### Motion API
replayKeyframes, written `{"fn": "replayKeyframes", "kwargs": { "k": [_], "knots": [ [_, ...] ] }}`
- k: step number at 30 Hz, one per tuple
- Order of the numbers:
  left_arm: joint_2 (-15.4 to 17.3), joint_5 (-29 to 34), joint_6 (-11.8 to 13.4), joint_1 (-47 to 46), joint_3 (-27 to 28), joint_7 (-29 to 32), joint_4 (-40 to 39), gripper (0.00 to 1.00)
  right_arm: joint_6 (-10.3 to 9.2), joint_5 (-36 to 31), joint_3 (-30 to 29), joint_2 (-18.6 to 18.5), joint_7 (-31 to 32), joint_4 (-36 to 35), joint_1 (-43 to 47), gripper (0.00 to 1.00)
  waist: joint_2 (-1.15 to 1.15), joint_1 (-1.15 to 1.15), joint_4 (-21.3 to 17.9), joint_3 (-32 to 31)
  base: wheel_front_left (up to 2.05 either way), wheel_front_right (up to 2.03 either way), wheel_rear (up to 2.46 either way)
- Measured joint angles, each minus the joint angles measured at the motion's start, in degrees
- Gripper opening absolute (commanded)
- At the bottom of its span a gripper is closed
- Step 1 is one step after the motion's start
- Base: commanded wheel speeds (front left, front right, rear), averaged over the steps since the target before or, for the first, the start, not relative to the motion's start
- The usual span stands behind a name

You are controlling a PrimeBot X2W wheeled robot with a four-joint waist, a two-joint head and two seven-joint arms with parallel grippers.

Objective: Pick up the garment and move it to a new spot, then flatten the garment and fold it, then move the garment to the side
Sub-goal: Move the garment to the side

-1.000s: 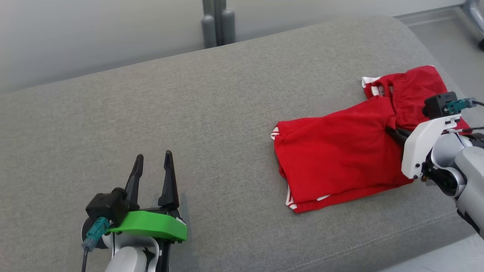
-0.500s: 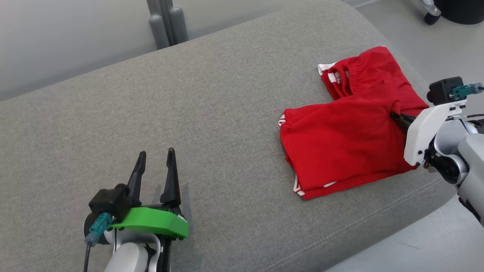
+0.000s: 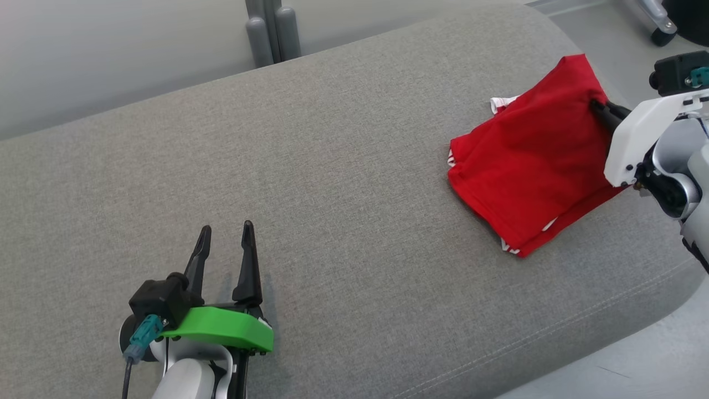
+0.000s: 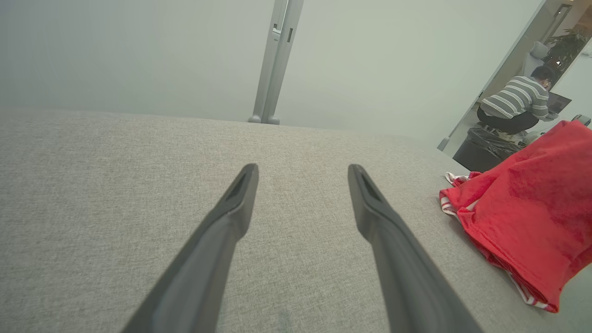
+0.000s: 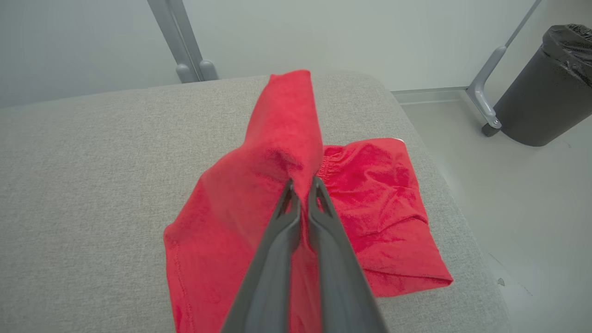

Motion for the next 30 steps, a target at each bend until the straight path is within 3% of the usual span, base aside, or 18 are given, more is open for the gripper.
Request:
{"fn": "replayKeyframes", "kwargs": {
  "k": [6,17,30],
  "knots": [
    [0.6,0.4,0.1,-0.3,-0.2,0.4,-0.7,1.0,0.0,-2.3,-0.9,-0.2,-2.6,4.2,-3.0,0.0,0.0,0.0,1.2,1.6,0.0,0.0,0.0],
    [3.1,1.7,0.6,-2.0,-0.7,2.5,-4.2,1.0,0.0,-4.5,-6.1,-4.5,-10.0,17.0,-7.3,0.0,0.0,0.0,3.8,6.9,0.0,0.0,0.0],
    [6.0,3.3,1.5,-4.1,-1.1,5.4,-8.1,1.0,0.0,-5.7,-11.2,-4.1,-16.6,29.1,-10.5,0.0,0.0,0.0,6.3,13.4,0.0,0.0,0.0]
  ]
}}
